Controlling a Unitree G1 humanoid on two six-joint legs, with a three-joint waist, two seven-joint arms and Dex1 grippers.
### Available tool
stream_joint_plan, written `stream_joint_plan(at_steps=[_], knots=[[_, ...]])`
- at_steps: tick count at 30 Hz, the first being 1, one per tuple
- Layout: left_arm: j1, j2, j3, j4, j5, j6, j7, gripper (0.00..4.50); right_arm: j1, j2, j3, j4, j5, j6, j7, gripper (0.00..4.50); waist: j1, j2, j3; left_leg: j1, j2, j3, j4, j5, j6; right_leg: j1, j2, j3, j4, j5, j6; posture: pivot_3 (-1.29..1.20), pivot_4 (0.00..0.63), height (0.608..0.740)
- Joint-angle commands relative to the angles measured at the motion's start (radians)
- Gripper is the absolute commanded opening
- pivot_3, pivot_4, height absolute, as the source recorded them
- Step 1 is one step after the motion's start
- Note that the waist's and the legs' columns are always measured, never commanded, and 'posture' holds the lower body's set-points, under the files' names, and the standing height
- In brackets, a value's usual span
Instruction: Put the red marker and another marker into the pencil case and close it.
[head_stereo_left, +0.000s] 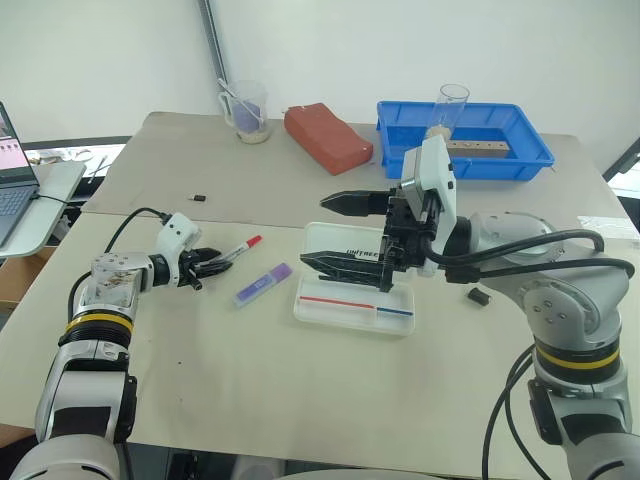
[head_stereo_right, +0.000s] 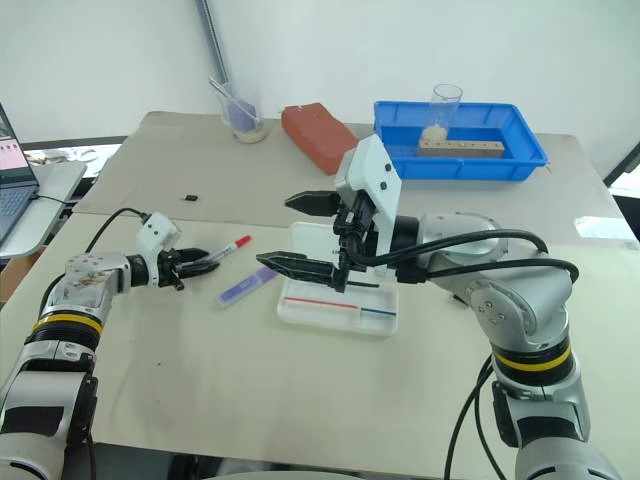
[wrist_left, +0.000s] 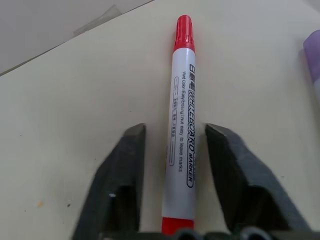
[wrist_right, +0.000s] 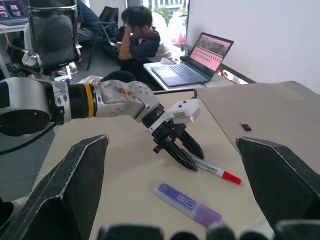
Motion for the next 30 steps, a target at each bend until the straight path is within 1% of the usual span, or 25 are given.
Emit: stream_joint_plan(at_steps=[1, 2, 5, 7, 9, 12, 13, 15, 17, 18, 20, 21, 24, 26, 28, 30], knots=[[0.004, 0.022, 0.004, -0.011, 0.005, -0.012, -0.031, 0.32, 0.026, -0.027, -0.004, -0.030, -0.030, -0.032, 0.015, 4.50, 0.000, 0.000, 0.000, 0.000, 0.000, 0.000, 0.000, 0.000, 0.000, 0.000, 0.000, 0.000, 0.000, 0.000, 0.000, 0.00, 0.150, 0.740], [0.009, 0.028, 0.010, -0.026, 0.000, -0.011, -0.032, 0.13, 0.036, -0.034, -0.006, -0.032, -0.036, -0.035, 0.020, 4.50, -0.001, 0.000, 0.000, 0.000, 0.000, 0.000, 0.000, 0.000, 0.000, -0.001, 0.000, 0.000, 0.000, 0.000, 0.000, 0.00, 0.150, 0.740], [0.012, 0.034, 0.058, -0.088, -0.024, -0.002, 0.027, 0.14, 0.071, -0.060, -0.019, -0.046, -0.047, -0.042, 0.031, 4.50, -0.006, 0.000, 0.000, 0.000, 0.000, 0.000, 0.000, 0.000, 0.000, -0.001, 0.000, 0.000, 0.000, 0.000, 0.000, 0.00, 0.150, 0.740], [0.028, 0.046, 0.103, -0.206, -0.078, 0.087, 0.031, 0.14, 0.113, -0.088, -0.027, -0.065, -0.063, -0.050, 0.040, 4.50, -0.006, -0.001, 0.000, -0.001, 0.001, -0.001, 0.000, 0.000, 0.000, -0.001, 0.001, 0.000, 0.000, 0.000, 0.000, 0.00, 0.150, 0.740], [0.080, 0.086, 0.141, -0.427, -0.159, 0.203, -0.015, 0.14, 0.192, -0.130, -0.046, -0.102, -0.074, -0.062, 0.053, 4.50, -0.007, -0.001, 0.000, -0.002, 0.001, -0.001, 0.000, 0.000, 0.000, -0.002, 0.001, 0.000, 0.000, 0.000, 0.000, 0.00, 0.150, 0.740], [0.166, 0.203, 0.150, -0.785, -0.311, 0.410, -0.140, 0.14, 0.333, -0.197, -0.095, -0.155, -0.083, -0.073, 0.069, 4.50, -0.010, -0.002, 0.000, -0.003, 0.001, 0.000, -0.001, 0.000, 0.000, -0.002, 0.001, 0.000, 0.000, 0.000, 0.000, 0.00, 0.150, 0.740], [0.188, 0.233, 0.147, -0.852, -0.343, 0.453, -0.163, 0.14, 0.357, -0.207, -0.107, -0.164, -0.080, -0.074, 0.069, 4.50, -0.011, -0.001, 0.000, -0.002, 0.001, 0.000, -0.001, 0.000, 0.000, -0.001, 0.001, 0.000, 0.000, 0.000, 0.000, 0.00, 0.150, 0.740], [0.233, 0.308, 0.099, -0.966, -0.373, 0.492, -0.243, 0.14, 0.394, -0.226, -0.134, -0.175, -0.070, -0.071, 0.072, 4.50, -0.013, 0.002, -0.002, 0.000, 0.001, 0.000, -0.001, 0.000, 0.000, -0.001, 0.000, 0.001, 0.000, 0.000, 0.000, 0.00, 0.150, 0.740], [0.244, 0.341, 0.049, -1.028, -0.371, 0.486, -0.284, 0.14, 0.411, -0.234, -0.149, -0.177, -0.063, -0.066, 0.072, 4.50, -0.015, 0.004, -0.001, 0.005, 0.001, 0.000, -0.001, 0.000, 0.000, 0.003, 0.000, 0.001, -0.001, -0.001, 0.000, 0.00, 0.150, 0.740], [0.213, 0.315, -0.006, -1.032, -0.333, 0.440, -0.281, 0.14, 0.418, -0.238, -0.149, -0.175, -0.067, -0.068, 0.076, 4.50, -0.013, 0.004, 0.000, 0.010, 0.001, 0.001, -0.001, 0.000, -0.001, 0.006, -0.001, 0.001, -0.002, -0.004, 0.000, 0.00, 0.150, 0.740], [0.136, 0.235, -0.101, -1.016, -0.275, 0.390, -0.249, 0.14, 0.432, -0.247, -0.147, -0.172, -0.080, -0.075, 0.085, 4.50, -0.001, 0.003, 0.000, 0.015, 0.001, 0.001, -0.002, -0.001, -0.001, 0.009, -0.002, -0.001, -0.003, -0.006, 0.000, 0.00, 0.150, 0.740], [0.114, 0.209, -0.127, -1.008, -0.260, 0.379, -0.241, 0.14, 0.436, -0.249, -0.147, -0.171, -0.084, -0.078, 0.087, 4.50, 0.002, 0.004, 0.000, 0.015, 0.001, 0.001, -0.002, -0.001, -0.002, 0.010, -0.002, -0.001, -0.004, -0.007, -0.001, 0.00, 0.150, 0.740], [0.025, 0.072, -0.244, -0.913, -0.156, 0.253, -0.213, 0.14, 0.495, -0.315, -0.120, -0.159, -0.174, -0.142, 0.142, 4.50, 0.010, 0.001, 0.000, 0.007, 0.000, 0.001, 0.000, 0.000, 0.000, 0.010, -0.001, 0.000, -0.006, -0.003, -0.003, 0.00, 0.150, 0.740], [-0.011, 0.005, -0.304, -0.837, -0.097, 0.158, -0.216, 0.14, 0.509, -0.318, -0.134, -0.151, -0.174, -0.147, 0.141, 4.50, 0.010, 0.001, -0.001, 0.002, -0.001, 0.001, 0.003, 0.000, 0.000, 0.009, -0.001, 0.001, -0.008, -0.003, -0.002, 0.00, 0.150, 0.740], [-0.043, -0.061, -0.344, -0.755, -0.049, 0.091, -0.200, 0.14, 0.517, -0.309, -0.151, -0.146, -0.167, -0.140, 0.133, 4.50, 0.004, 0.002, -0.001, 0.001, -0.001, 0.001, 0.003, 0.000, 0.001, 0.009, -0.001, 0.001, -0.010, -0.002, -0.001, 0.00, 0.150, 0.740], [-0.060, -0.103, -0.376, -0.678, -0.010, 0.015, -0.208, 0.14, 0.516, -0.298, -0.158, -0.140, -0.164, -0.132, 0.117, 4.50, 0.001, 0.001, -0.001, 0.001, -0.001, 0.000, 0.003, -0.001, 0.001, 0.009, 0.001, 0.002, -0.009, -0.002, -0.001, 0.00, 0.150, 0.740]])
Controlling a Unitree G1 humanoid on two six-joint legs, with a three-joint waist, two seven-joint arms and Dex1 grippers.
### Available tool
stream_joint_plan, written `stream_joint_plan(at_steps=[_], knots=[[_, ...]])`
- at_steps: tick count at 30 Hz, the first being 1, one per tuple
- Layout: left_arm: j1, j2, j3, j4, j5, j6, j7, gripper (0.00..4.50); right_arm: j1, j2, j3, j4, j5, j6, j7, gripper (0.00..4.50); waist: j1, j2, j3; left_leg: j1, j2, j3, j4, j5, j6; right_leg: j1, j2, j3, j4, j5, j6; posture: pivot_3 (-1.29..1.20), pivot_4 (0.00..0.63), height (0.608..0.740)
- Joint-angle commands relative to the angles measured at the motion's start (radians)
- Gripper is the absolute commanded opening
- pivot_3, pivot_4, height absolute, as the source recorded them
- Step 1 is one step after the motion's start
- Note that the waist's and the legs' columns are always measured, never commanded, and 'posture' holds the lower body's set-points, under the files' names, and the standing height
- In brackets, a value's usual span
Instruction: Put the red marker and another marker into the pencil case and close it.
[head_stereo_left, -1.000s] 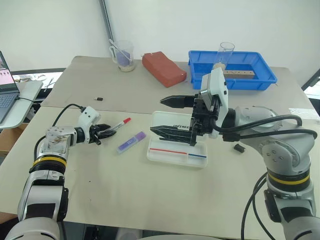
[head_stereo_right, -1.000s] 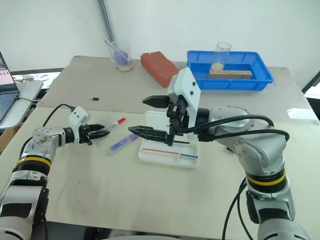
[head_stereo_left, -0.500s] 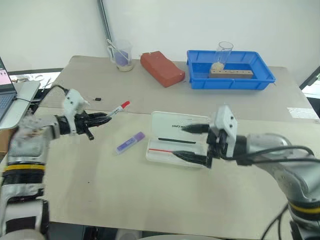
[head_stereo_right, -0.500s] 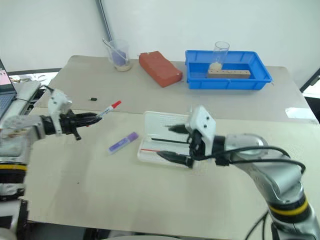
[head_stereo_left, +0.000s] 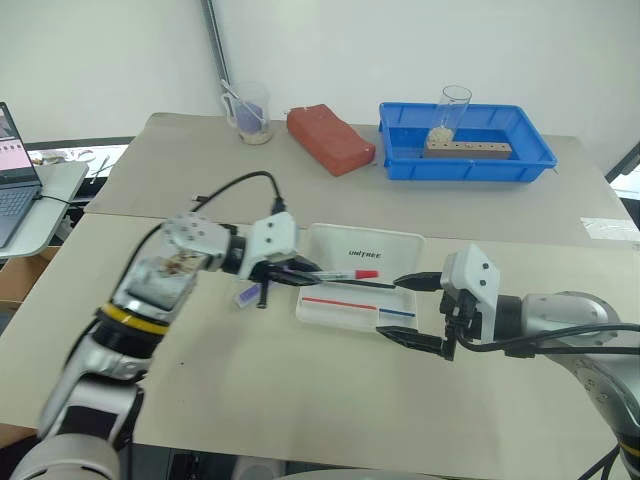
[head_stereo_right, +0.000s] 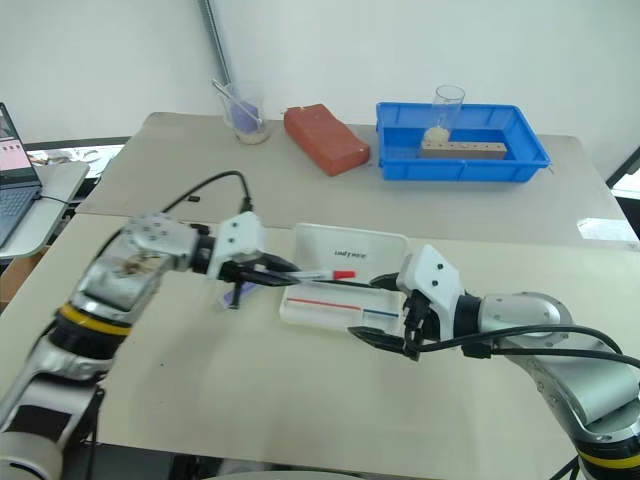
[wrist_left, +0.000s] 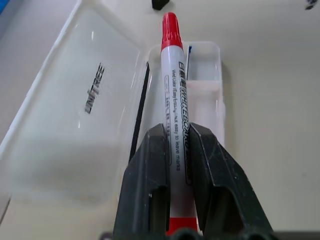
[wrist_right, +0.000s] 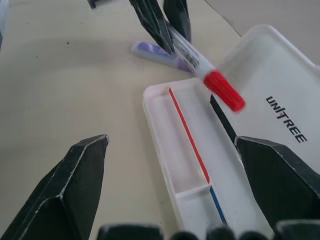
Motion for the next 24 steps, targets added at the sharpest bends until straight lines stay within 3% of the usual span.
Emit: stream_joint_plan(at_steps=[1, 10, 19, 24], knots=[[-0.037, -0.046, -0.036, 0.109, 0.068, -0.132, 0.002, 0.14, -0.007, 0.019, -0.036, -0.009, 0.010, -0.008, -0.026, 4.50, -0.004, 0.000, 0.000, 0.000, 0.000, -0.001, 0.000, 0.000, 0.000, 0.000, 0.001, 0.000, 0.000, 0.000, 0.000, 0.00, 0.150, 0.740], [-0.095, -0.162, -0.047, 0.315, 0.165, -0.275, 0.060, 0.14, 0.009, 0.038, -0.042, -0.015, 0.015, 0.001, -0.070, 4.50, -0.008, 0.001, 0.000, 0.000, -0.001, -0.003, 0.001, 0.000, 0.000, 0.001, 0.002, 0.000, 0.002, -0.001, 0.001, 0.00, 0.150, 0.740], [-0.094, -0.159, -0.015, 0.285, 0.141, -0.273, 0.028, 4.34, -0.011, 0.039, -0.022, 0.018, -0.003, -0.019, -0.062, 4.50, -0.010, 0.001, 0.000, 0.000, -0.001, -0.004, 0.001, 0.000, 0.000, 0.001, 0.002, 0.000, 0.003, -0.001, 0.001, 0.00, 0.150, 0.740], [-0.047, -0.050, 0.091, 0.111, 0.076, -0.110, 0.031, 4.43, -0.042, 0.048, 0.003, 0.038, -0.007, -0.032, -0.040, 4.50, -0.014, 0.002, -0.001, 0.001, 0.000, -0.004, 0.000, 0.000, 0.000, 0.001, 0.003, 0.000, 0.003, -0.001, 0.001, 0.00, 0.150, 0.740]])
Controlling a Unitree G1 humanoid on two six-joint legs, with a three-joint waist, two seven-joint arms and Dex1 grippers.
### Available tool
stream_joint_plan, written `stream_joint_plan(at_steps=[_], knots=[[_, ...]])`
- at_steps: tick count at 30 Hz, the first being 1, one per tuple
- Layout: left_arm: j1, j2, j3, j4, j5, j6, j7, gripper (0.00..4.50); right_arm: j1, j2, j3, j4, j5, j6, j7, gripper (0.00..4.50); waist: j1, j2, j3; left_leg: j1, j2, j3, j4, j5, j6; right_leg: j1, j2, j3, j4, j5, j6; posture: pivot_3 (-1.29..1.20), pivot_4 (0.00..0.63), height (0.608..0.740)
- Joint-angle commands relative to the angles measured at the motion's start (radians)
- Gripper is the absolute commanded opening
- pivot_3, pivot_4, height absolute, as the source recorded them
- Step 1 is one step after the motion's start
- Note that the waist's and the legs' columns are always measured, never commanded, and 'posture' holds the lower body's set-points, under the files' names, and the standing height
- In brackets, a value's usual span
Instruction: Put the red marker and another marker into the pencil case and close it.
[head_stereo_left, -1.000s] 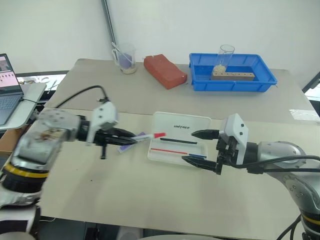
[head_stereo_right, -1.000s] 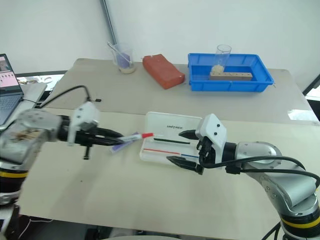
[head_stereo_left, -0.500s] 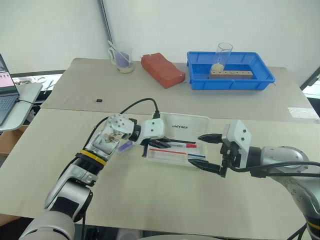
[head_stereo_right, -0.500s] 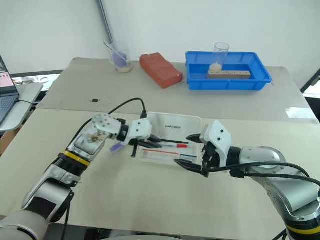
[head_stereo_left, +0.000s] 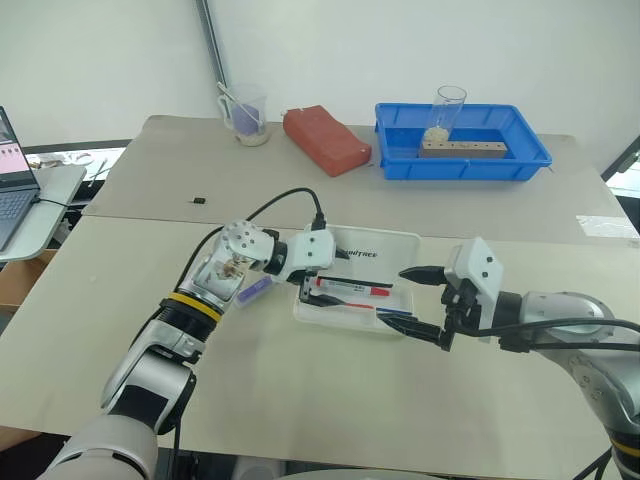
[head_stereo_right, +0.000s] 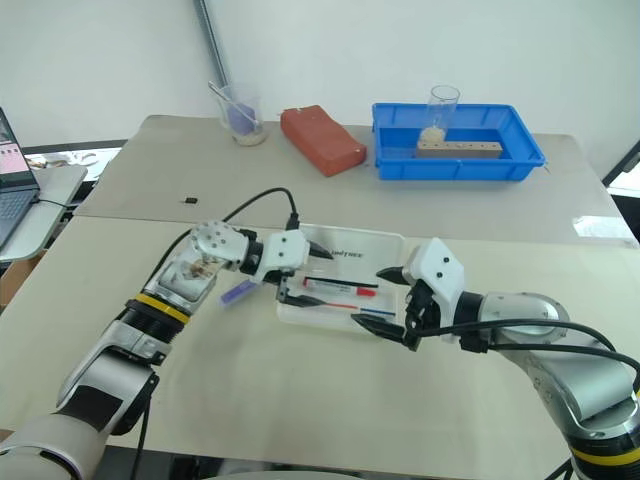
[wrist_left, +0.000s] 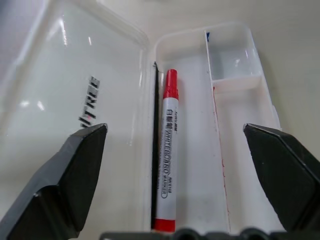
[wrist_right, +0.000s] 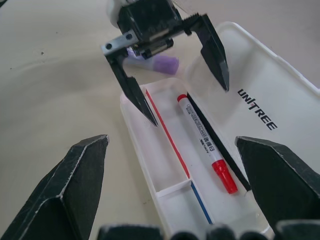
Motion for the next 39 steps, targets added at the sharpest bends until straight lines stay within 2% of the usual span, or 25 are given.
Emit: stream_joint_plan(at_steps=[1, 7, 10, 15, 18, 21, 22, 24, 29, 32, 36, 39], knots=[[0.040, 0.076, 0.109, -0.115, -0.045, 0.108, 0.038, 4.43, -0.041, 0.013, 0.010, -0.004, 0.004, -0.024, 0.018, 4.50, -0.003, 0.001, 0.000, 0.000, 0.000, 0.000, 0.000, 0.000, 0.000, 0.000, 0.000, 0.000, 0.000, 0.000, 0.000, 0.00, 0.150, 0.740], [0.254, 0.174, 0.273, -0.182, -0.052, 0.271, 0.203, 4.43, -0.157, 0.070, 0.096, 0.013, 0.007, -0.009, 0.041, 4.50, -0.011, 0.002, -0.001, 0.005, 0.001, -0.001, -0.002, 0.000, 0.000, 0.002, 0.000, 0.000, 0.001, -0.001, 0.001, 0.00, 0.150, 0.740], [0.358, 0.147, 0.345, -0.254, -0.094, 0.409, 0.298, 4.43, -0.207, 0.085, 0.132, 0.020, 0.009, -0.001, 0.058, 4.50, -0.007, 0.001, 0.000, 0.004, 0.001, 0.000, -0.001, 0.000, 0.000, 0.002, -0.001, 0.000, 0.001, -0.001, 0.001, 0.00, 0.150, 0.740], [0.465, 0.113, 0.331, -0.277, -0.071, 0.436, 0.389, 4.43, -0.287, 0.112, 0.198, 0.037, -0.002, 0.007, 0.077, 4.50, 0.012, -0.001, 0.001, 0.005, 0.000, 0.000, -0.001, 0.000, 0.000, 0.000, -0.003, -0.002, 0.001, 0.000, -0.001, 0.00, 0.150, 0.740], [0.479, 0.110, 0.337, -0.280, -0.092, 0.448, 0.393, 3.61, -0.312, 0.126, 0.210, 0.050, 0.000, 0.010, 0.082, 4.50, 0.012, -0.001, 0.000, 0.005, 0.000, 0.001, -0.001, 0.000, 0.000, 0.000, -0.003, -0.002, 0.001, 0.001, -0.001, 0.00, 0.150, 0.740], [0.491, 0.119, 0.339, -0.302, -0.105, 0.454, 0.388, 2.21, -0.322, 0.127, 0.212, 0.061, -0.003, 0.006, 0.085, 4.50, 0.007, -0.002, 0.000, 0.004, 0.000, 0.001, -0.001, 0.000, 0.000, 0.002, -0.003, -0.001, 0.001, 0.001, -0.002, 0.00, 0.150, 0.740], [0.494, 0.125, 0.339, -0.308, -0.107, 0.454, 0.388, 1.49, -0.323, 0.127, 0.211, 0.064, -0.004, 0.004, 0.085, 4.50, 0.006, -0.002, 0.000, 0.004, 0.000, 0.001, -0.002, 0.000, 0.000, 0.002, -0.003, -0.001, 0.001, 0.001, -0.002, 0.00, 0.150, 0.740], [0.498, 0.133, 0.341, -0.315, -0.111, 0.453, 0.387, 0.93, -0.323, 0.128, 0.211, 0.065, -0.006, 0.002, 0.083, 4.50, 0.003, -0.002, 0.000, 0.003, 0.000, 0.001, -0.002, 0.000, 0.000, 0.001, -0.003, -0.001, 0.001, 0.001, -0.002, 0.00, 0.150, 0.740], [0.478, 0.220, 0.348, -0.356, -0.110, 0.399, 0.329, 0.94, -0.295, 0.104, 0.182, 0.058, -0.002, 0.005, 0.080, 4.50, 0.000, -0.002, 0.000, 0.004, 0.001, 0.001, -0.003, 0.000, 0.000, 0.001, -0.002, -0.001, 0.001, 0.001, -0.002, 0.00, 0.150, 0.740], [0.443, 0.303, 0.374, -0.467, -0.212, 0.432, 0.199, 0.94, -0.215, 0.049, 0.142, 0.044, -0.014, -0.007, 0.091, 4.50, 0.007, -0.004, 0.001, 0.003, 0.001, 0.001, -0.003, 0.000, -0.001, 0.000, -0.003, -0.002, 0.000, 0.000, -0.003, 0.00, 0.150, 0.740], [0.366, 0.372, 0.293, -0.530, -0.234, 0.396, 0.069, 0.94, -0.107, 0.014, 0.084, 0.044, -0.024, -0.015, 0.069, 4.50, 0.010, -0.003, 0.001, 0.004, 0.001, 0.004, -0.003, 0.000, -0.001, 0.000, -0.007, -0.002, -0.001, 0.000, -0.003, 0.00, 0.150, 0.740], [0.293, 0.336, 0.202, -0.517, -0.213, 0.355, 0.025, 0.94, -0.053, 0.009, 0.054, 0.038, -0.030, -0.016, 0.054, 4.50, 0.005, -0.001, -0.001, 0.004, -0.001, 0.006, -0.003, 0.000, -0.001, 0.002, -0.007, 0.000, -0.001, 0.000, -0.003, 0.00, 0.150, 0.740]])
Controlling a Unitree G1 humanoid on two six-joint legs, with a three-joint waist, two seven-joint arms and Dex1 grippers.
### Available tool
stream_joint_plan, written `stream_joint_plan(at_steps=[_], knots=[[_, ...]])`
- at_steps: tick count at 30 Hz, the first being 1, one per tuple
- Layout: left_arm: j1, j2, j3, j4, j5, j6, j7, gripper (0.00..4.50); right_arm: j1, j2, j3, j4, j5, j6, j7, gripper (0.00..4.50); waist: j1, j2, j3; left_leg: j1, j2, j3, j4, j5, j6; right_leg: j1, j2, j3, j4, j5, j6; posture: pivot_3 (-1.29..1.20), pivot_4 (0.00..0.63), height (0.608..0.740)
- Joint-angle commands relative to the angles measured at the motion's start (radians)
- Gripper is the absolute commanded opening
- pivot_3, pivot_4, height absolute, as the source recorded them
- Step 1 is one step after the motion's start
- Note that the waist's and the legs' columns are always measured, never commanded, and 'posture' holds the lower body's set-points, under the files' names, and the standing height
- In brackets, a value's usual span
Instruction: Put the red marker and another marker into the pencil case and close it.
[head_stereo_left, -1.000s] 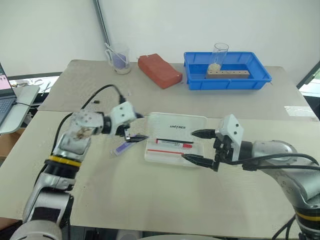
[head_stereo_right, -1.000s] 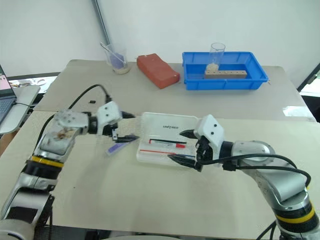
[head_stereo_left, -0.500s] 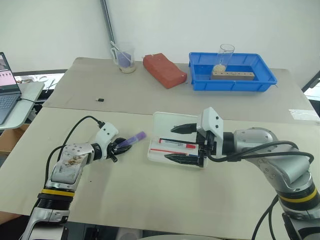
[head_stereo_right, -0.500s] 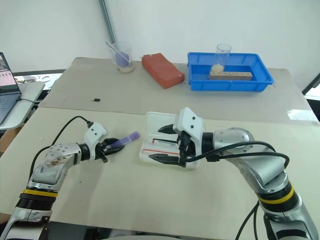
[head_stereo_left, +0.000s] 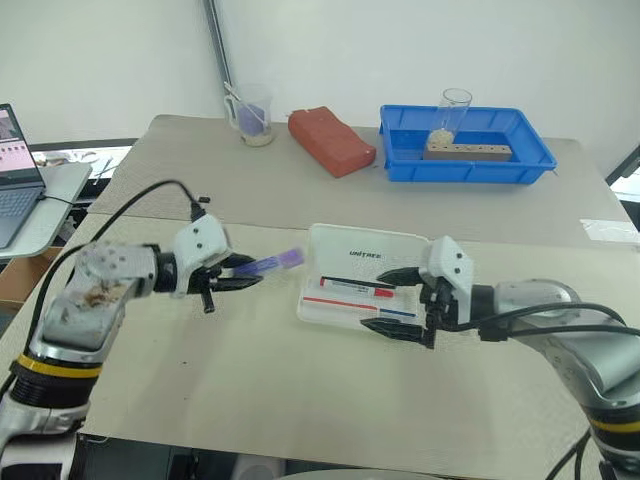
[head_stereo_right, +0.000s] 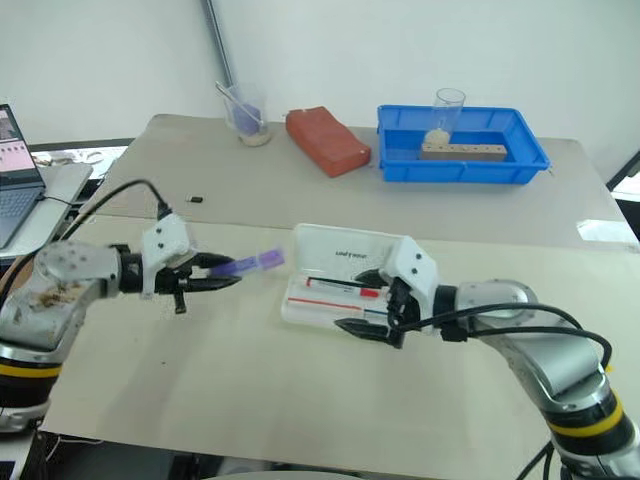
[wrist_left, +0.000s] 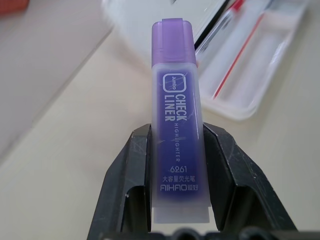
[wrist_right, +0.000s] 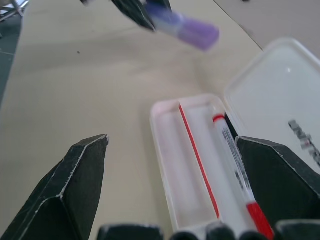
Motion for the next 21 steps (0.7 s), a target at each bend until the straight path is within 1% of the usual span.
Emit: stream_joint_plan(at_steps=[1, 5, 9, 14, 21], knots=[[-0.070, -0.053, -0.117, 0.004, 0.024, -0.066, -0.055, 0.94, 0.036, -0.011, -0.065, -0.038, -0.003, -0.012, -0.021, 4.50, -0.001, 0.000, 0.000, 0.000, 0.000, 0.000, 0.000, 0.000, 0.000, 0.000, 0.001, 0.000, 0.000, 0.000, 0.000, 0.00, 0.150, 0.740], [-0.126, -0.125, -0.262, 0.084, 0.113, -0.206, -0.105, 0.94, 0.065, -0.010, -0.091, -0.052, -0.004, -0.006, -0.040, 4.50, -0.005, 0.000, 0.000, -0.001, 0.001, -0.002, 0.001, 0.000, 0.000, -0.001, 0.004, 0.001, 0.000, 0.000, 0.000, 0.00, 0.150, 0.740], [-0.157, -0.184, -0.328, 0.161, 0.154, -0.281, -0.127, 0.94, 0.074, -0.012, -0.109, -0.078, 0.010, 0.007, -0.054, 4.50, -0.009, 0.000, 0.000, -0.001, 0.001, -0.003, 0.001, 0.000, 0.000, -0.001, 0.006, 0.002, 0.001, 0.000, 0.000, 0.00, 0.150, 0.740], [-0.189, -0.245, -0.348, 0.260, 0.199, -0.339, -0.108, 0.94, 0.091, -0.008, -0.140, -0.128, 0.042, 0.041, -0.086, 4.50, -0.004, 0.000, 0.000, -0.001, 0.001, -0.004, 0.001, 0.000, 0.000, -0.001, 0.006, 0.002, 0.001, -0.001, 0.001, 0.00, 0.150, 0.740], [-0.203, -0.281, -0.346, 0.329, 0.225, -0.384, -0.110, 0.94, 0.125, -0.014, -0.178, -0.166, 0.065, 0.072, -0.117, 4.50, -0.004, 0.000, 0.000, -0.001, 0.000, -0.004, 0.002, 0.000, 0.000, 0.000, 0.006, 0.002, 0.001, -0.001, 0.001, 0.00, 0.150, 0.740]])
